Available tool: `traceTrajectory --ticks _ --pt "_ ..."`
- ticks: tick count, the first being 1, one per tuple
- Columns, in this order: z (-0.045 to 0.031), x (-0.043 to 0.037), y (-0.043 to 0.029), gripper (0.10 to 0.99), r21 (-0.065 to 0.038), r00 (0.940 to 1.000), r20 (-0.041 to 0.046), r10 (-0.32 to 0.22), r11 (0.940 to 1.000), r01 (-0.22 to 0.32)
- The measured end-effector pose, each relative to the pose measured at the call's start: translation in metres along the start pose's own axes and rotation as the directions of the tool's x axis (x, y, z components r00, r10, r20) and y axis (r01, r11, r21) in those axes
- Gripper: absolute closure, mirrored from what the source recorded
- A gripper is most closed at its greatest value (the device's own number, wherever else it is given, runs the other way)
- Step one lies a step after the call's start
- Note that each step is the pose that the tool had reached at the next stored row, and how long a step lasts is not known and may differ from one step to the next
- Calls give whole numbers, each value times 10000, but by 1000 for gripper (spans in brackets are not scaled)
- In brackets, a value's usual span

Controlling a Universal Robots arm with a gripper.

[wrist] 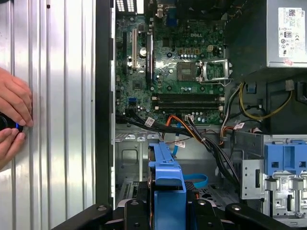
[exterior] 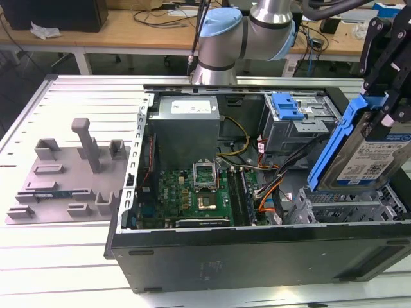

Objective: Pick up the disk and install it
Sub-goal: 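Insert the disk into the insertion slot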

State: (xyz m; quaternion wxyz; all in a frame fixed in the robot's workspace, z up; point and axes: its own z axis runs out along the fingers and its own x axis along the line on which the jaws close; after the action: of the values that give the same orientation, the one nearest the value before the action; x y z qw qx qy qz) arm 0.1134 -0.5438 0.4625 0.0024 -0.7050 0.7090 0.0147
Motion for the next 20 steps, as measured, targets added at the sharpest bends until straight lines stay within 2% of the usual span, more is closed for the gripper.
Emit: traceTrajectory --ticks 13,20 --pt "70 13 0 718 1 10000 1 42 10000 -42" --pt "97 45 -1 718 1 10000 -1 43 10000 -43"
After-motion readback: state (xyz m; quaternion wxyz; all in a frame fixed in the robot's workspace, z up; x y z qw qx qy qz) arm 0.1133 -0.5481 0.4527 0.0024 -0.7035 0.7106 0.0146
